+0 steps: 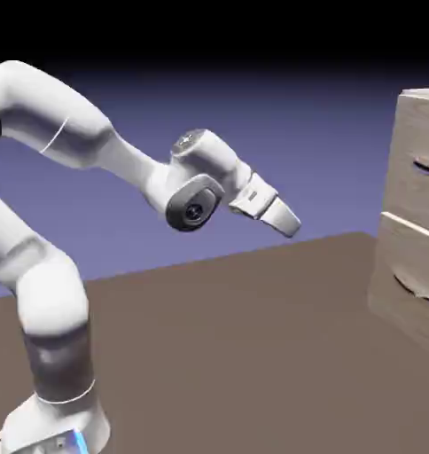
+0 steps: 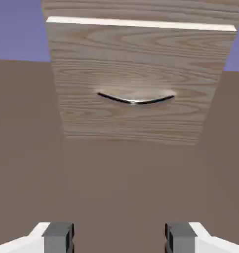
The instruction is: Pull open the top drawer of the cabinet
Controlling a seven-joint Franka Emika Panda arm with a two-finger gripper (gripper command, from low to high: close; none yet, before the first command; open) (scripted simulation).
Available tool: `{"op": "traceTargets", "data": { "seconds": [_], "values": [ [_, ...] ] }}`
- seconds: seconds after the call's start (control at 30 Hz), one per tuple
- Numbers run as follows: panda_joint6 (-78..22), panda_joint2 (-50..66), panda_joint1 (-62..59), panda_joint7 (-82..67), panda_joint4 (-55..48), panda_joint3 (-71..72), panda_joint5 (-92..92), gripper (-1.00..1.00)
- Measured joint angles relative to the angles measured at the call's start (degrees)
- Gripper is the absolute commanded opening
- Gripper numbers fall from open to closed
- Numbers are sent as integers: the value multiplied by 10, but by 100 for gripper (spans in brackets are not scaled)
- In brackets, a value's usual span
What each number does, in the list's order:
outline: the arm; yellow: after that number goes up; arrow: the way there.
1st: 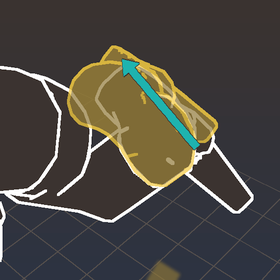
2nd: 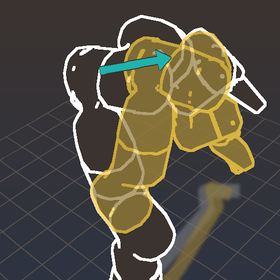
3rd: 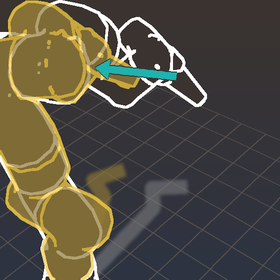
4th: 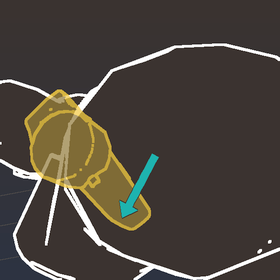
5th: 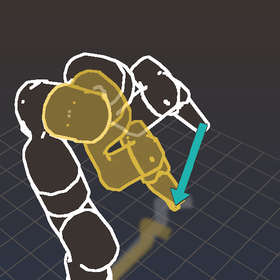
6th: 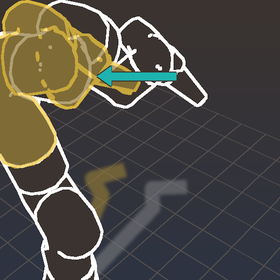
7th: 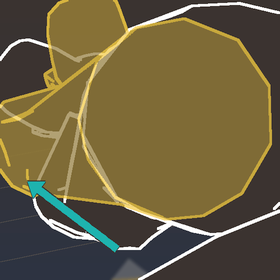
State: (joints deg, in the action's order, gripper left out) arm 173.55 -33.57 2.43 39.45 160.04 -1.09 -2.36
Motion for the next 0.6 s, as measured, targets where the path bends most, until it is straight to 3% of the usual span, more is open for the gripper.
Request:
{"op": "traceTargets", "data": {
  "seconds": [0.6],
  "values": [
    [-69, -136, 261, -449, -143, -162, -353, 0]
  ]
}}
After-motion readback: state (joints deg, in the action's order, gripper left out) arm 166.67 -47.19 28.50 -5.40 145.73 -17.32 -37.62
